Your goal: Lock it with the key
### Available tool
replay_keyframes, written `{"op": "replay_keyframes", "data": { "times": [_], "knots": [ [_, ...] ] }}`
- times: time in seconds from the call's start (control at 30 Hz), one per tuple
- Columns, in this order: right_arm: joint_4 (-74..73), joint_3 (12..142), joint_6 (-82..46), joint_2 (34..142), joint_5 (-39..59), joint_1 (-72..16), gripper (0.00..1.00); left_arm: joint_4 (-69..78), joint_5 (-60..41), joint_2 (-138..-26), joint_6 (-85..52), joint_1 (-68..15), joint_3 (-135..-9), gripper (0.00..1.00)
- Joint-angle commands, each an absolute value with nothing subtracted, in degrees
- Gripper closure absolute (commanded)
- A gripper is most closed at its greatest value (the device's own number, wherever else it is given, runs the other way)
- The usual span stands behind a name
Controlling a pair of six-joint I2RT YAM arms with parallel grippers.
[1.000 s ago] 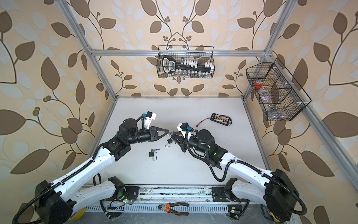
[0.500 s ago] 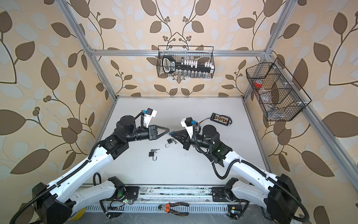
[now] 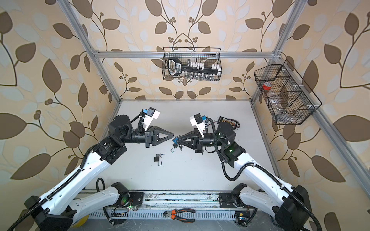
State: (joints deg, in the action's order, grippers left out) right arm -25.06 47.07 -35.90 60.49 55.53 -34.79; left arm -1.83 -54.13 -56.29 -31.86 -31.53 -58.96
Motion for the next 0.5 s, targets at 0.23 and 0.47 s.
{"op": "replay_keyframes", "data": {
  "times": [0.23, 0.47],
  "knots": [
    [-32.1, 51.8, -43.9, 59.3, 63.4, -35.2, 1.0, -2.6, -54.4, -57.3, -30.0, -32.8, -60.1, 1.0],
    [-35.1, 52.1, -47.4, 59.2, 61.5, -35.2, 1.0, -3.4, -53.4, -58.3, -29.0, -34.9, -60.0, 1.0]
  ]
}}
